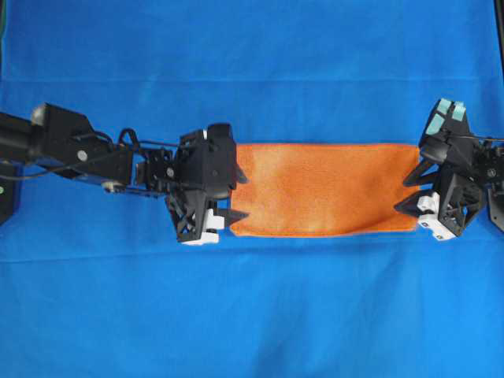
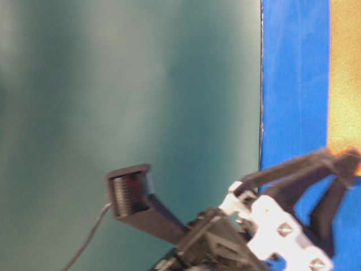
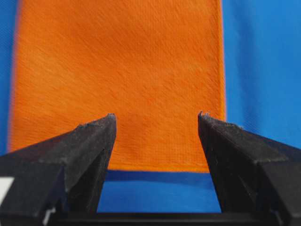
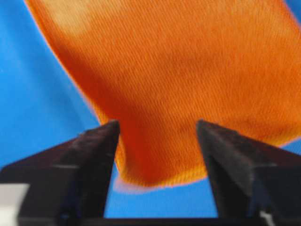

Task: Fold the orange towel.
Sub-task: 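Release the corners and lift both grippers off the folded towel, then grasp the folded strip's left and right ends with both grippers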

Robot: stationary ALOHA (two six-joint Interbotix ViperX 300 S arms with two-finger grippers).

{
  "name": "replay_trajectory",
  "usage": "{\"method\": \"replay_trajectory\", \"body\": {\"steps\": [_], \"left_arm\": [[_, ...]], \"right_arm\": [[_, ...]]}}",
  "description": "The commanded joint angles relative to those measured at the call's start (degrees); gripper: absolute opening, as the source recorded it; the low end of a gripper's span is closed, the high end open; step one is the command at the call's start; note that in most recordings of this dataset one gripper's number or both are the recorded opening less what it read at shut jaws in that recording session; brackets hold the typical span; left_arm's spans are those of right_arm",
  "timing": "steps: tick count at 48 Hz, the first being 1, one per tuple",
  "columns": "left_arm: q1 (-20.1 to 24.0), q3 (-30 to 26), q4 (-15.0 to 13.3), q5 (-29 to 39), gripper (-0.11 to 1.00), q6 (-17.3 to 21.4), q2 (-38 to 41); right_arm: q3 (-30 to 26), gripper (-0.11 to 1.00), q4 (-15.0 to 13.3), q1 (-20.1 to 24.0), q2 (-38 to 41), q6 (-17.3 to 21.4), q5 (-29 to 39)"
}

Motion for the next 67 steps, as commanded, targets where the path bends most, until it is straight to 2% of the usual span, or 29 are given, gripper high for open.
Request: {"method": "replay_trajectory", "body": {"steps": [1, 12, 20, 27, 41, 51, 62, 67], "left_arm": [[1.0, -0.4, 0.0, -0.2, 0.63, 1.0, -2.5], [3.9, -0.8, 0.0, -0.2, 0.63, 3.3, -2.4], [4.7, -0.8, 0.0, -0.2, 0.63, 3.3, -2.4], [4.7, -1.2, 0.0, -0.7, 0.63, 3.4, -1.7], [7.8, -3.5, 0.0, -2.0, 0.63, 3.4, 4.4], [9.8, -4.1, 0.0, -2.3, 0.63, 3.4, 8.8], [10.3, -3.9, 0.0, -1.8, 0.62, 3.4, 9.1], [10.9, -4.2, 0.0, -1.5, 0.59, 3.3, 9.1]], "right_arm": [[-1.7, 0.61, -2.6, -0.5, -1.5, -0.1, 0.2], [-2.2, 0.62, -8.2, -6.3, -3.4, -0.1, 3.2], [-2.3, 0.62, -9.8, -9.8, -2.8, -0.1, 4.9], [-2.5, 0.62, -11.2, -10.8, -1.6, -0.1, 4.9], [-2.1, 0.62, -15.1, -16.0, 6.0, -0.1, 4.7], [-2.0, 0.62, -16.2, -17.4, 10.6, -0.1, 2.5], [-1.5, 0.6, -16.3, -17.5, 12.0, -0.1, 0.2], [-0.9, 0.54, -16.3, -17.4, 12.0, -0.3, -1.1]]}}
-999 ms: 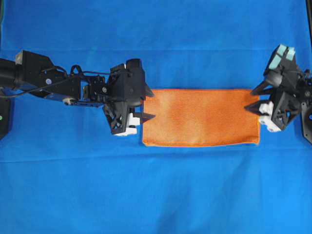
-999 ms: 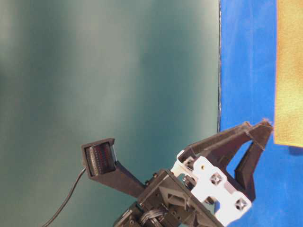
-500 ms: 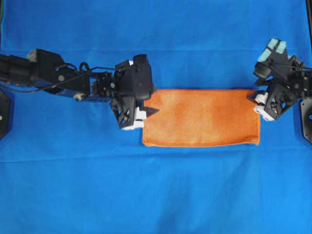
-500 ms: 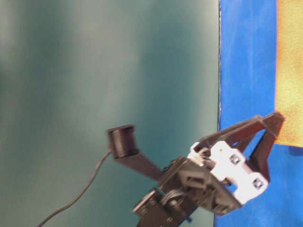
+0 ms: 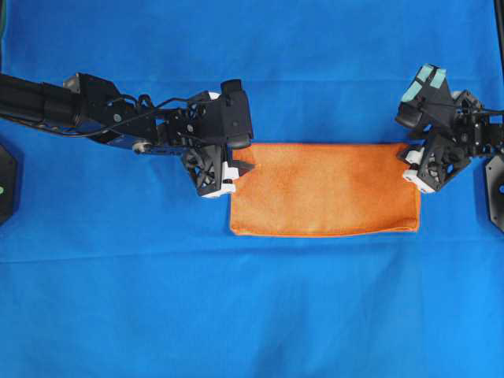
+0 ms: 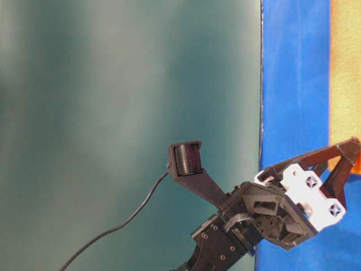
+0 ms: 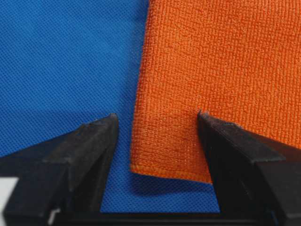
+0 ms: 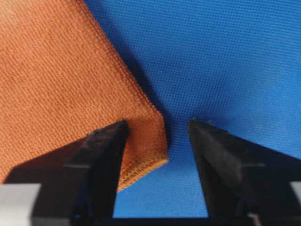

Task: Fold the orange towel.
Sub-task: 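Grasp the folded strip's left and right ends with both grippers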

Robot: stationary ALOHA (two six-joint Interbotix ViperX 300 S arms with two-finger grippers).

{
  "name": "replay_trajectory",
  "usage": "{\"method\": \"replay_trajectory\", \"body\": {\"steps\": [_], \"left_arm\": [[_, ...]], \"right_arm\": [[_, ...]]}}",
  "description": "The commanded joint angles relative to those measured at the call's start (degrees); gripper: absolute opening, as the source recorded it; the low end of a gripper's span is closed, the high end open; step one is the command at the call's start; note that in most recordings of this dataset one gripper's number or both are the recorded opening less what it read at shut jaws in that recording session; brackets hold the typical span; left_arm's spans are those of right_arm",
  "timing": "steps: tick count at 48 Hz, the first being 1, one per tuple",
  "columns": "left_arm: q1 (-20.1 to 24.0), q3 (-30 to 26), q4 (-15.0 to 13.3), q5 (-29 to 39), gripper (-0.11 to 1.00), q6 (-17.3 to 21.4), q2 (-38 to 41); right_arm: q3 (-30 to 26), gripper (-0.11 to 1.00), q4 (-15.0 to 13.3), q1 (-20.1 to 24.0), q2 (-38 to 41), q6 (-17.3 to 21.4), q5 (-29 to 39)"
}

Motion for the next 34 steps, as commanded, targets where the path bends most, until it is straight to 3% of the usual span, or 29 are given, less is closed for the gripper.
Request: {"method": "replay_trajectory", "body": {"steps": [1, 5, 10, 16, 34], "left_arm": [[0.7, -1.2, 0.0, 0.3, 0.57, 0.1, -0.9], [0.8, -1.6, 0.0, 1.4, 0.47, 0.1, -0.8], [0.8, -2.3, 0.0, 4.2, 0.24, 0.2, -0.6], [1.1, -3.2, 0.0, 6.3, 0.02, 0.2, -0.6], [1.1, -3.9, 0.0, 8.3, 0.01, 0.0, -4.8]], "right_arm": [[0.1, 0.5, -0.4, -0.2, -0.3, -0.1, -1.4], [0.4, 0.31, -0.3, -0.1, -0.3, -0.1, -2.4], [0.6, 0.02, -0.3, 0.2, -0.4, -0.1, -2.9], [0.6, 0.02, -0.3, 0.2, -0.3, -0.1, -2.9], [-0.3, 0.02, -0.3, 0.2, -3.5, -0.2, -1.4]]}}
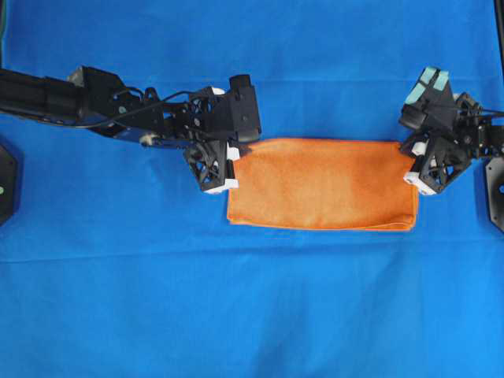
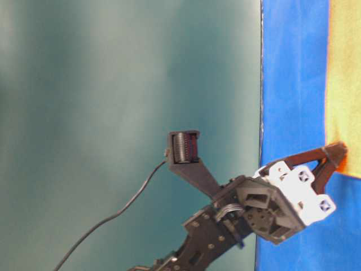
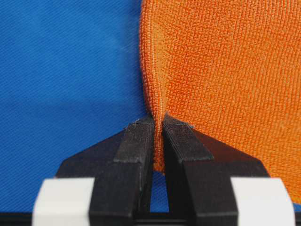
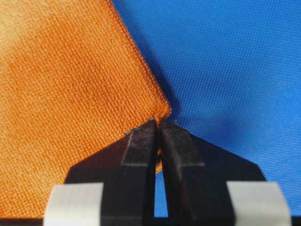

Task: Fold the orange towel.
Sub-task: 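Grasp the folded strip's left and right ends with both grippers, then lift the strip and swing the right gripper's end toward the far side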

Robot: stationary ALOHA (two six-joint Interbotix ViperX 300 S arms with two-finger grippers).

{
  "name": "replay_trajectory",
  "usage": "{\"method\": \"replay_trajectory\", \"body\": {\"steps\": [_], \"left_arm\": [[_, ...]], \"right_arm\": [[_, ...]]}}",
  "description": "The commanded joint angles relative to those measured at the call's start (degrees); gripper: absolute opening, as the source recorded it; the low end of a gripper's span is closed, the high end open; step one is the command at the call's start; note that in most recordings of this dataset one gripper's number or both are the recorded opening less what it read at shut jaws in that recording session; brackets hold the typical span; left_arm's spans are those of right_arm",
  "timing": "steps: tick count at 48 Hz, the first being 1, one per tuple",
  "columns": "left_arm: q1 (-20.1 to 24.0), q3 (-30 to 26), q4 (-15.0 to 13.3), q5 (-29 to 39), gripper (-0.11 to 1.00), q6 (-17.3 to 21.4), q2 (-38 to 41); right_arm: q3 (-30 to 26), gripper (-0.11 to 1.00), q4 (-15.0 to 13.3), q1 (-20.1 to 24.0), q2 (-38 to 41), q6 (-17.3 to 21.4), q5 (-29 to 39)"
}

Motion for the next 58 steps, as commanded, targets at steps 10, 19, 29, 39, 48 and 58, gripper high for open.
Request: {"method": "replay_trajectory", "body": {"steps": [10, 19, 29, 39, 48, 58], "left_arm": [[-0.4, -1.1, 0.0, 4.7, 0.01, -0.1, -10.1], [-1.8, -2.3, 0.0, 8.4, 0.01, 0.1, -15.4], [-2.2, -2.6, 0.0, 10.5, 0.01, 0.1, -18.7], [-2.8, -2.6, 0.0, 10.4, 0.01, 0.1, -19.3], [-4.4, -2.5, 0.0, 9.3, 0.01, 0.0, -19.2], [-8.0, -2.2, 0.0, 5.0, 0.01, 0.0, -19.0]], "right_arm": [[-4.1, 0.02, -0.2, 0.3, -11.0, -0.4, 9.0], [-6.5, 0.02, -0.2, 2.0, -19.2, -0.5, 15.5], [-7.6, 0.02, -0.3, 4.9, -26.3, -0.4, 17.8], [-7.8, 0.02, -0.5, 5.4, -28.5, -0.4, 18.1], [-8.0, 0.02, -3.8, 4.2, -25.7, 0.5, 17.4], [-9.8, 0.02, -8.3, -2.4, -19.6, 0.6, 14.1]]}}
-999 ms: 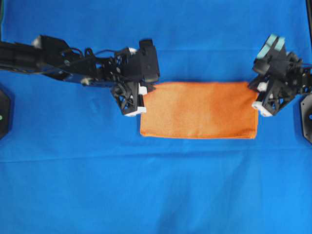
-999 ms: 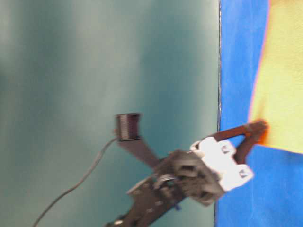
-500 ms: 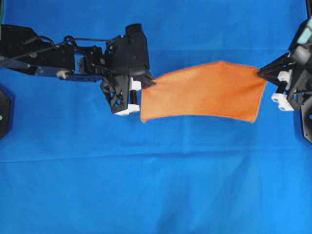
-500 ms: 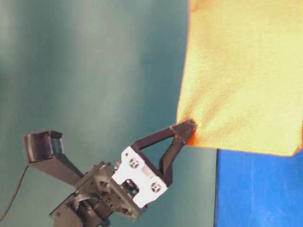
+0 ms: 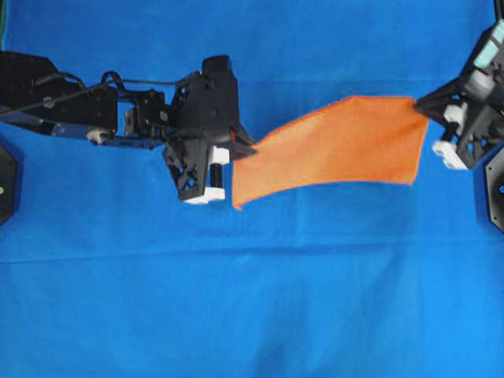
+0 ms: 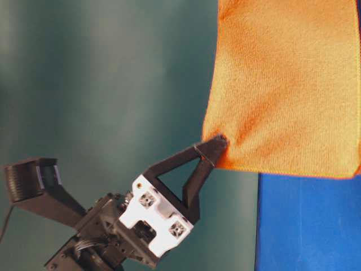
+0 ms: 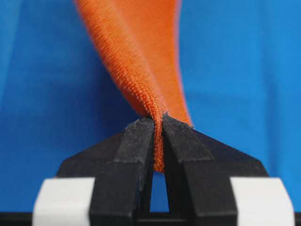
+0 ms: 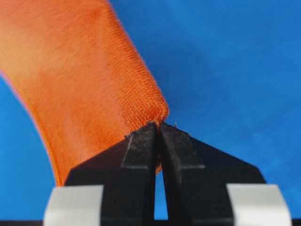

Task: Fold the orange towel.
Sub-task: 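Lift the strip and swing the right gripper's end toward the far side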

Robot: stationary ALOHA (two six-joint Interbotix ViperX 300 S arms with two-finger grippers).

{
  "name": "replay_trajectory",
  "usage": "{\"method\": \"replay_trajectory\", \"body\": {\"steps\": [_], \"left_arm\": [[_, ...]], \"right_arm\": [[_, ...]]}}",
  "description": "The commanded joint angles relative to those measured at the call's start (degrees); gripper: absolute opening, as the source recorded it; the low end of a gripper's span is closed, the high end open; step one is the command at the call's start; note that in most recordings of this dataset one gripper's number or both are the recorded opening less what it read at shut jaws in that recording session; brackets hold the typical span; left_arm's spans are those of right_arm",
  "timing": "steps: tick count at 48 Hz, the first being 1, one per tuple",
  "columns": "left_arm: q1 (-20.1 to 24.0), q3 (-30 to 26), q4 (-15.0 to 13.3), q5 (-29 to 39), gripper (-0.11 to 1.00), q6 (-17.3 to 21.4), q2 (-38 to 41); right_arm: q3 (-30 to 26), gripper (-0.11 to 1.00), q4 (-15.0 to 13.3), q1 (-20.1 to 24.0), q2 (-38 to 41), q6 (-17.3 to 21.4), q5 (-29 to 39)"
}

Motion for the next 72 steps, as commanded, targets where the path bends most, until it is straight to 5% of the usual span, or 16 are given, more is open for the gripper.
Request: {"method": "replay_trajectory", "body": {"steps": [1, 17, 29, 40, 55, 72], "left_arm": [[-1.8, -1.0, 0.0, -2.6, 0.01, 0.0, -1.1], [-5.9, -2.9, 0.0, -12.5, 0.01, 0.1, 3.2], [-6.9, -8.0, 0.1, -13.1, 0.01, 0.3, 6.9], [-7.1, -9.9, 0.2, -12.9, 0.01, 2.2, 8.7], [-7.2, -10.8, 0.2, -13.5, 0.01, 3.0, 9.2], [-7.6, -21.9, 0.2, -14.8, 0.01, 6.2, 17.2]], "right_arm": [[-2.6, 0.02, -2.3, -3.6, 3.2, 0.1, -2.6], [-13.1, 0.02, -8.3, -12.0, 19.5, -0.8, -13.6], [-24.2, 0.02, -12.1, -12.8, 30.3, -1.0, -14.3], [-29.5, 0.02, -12.7, -12.7, 35.0, -1.0, -14.6], [-28.8, 0.02, -12.8, -12.9, 34.4, -1.0, -14.3], [-20.0, 0.02, -12.7, -14.9, 25.2, 0.0, -13.5]]}}
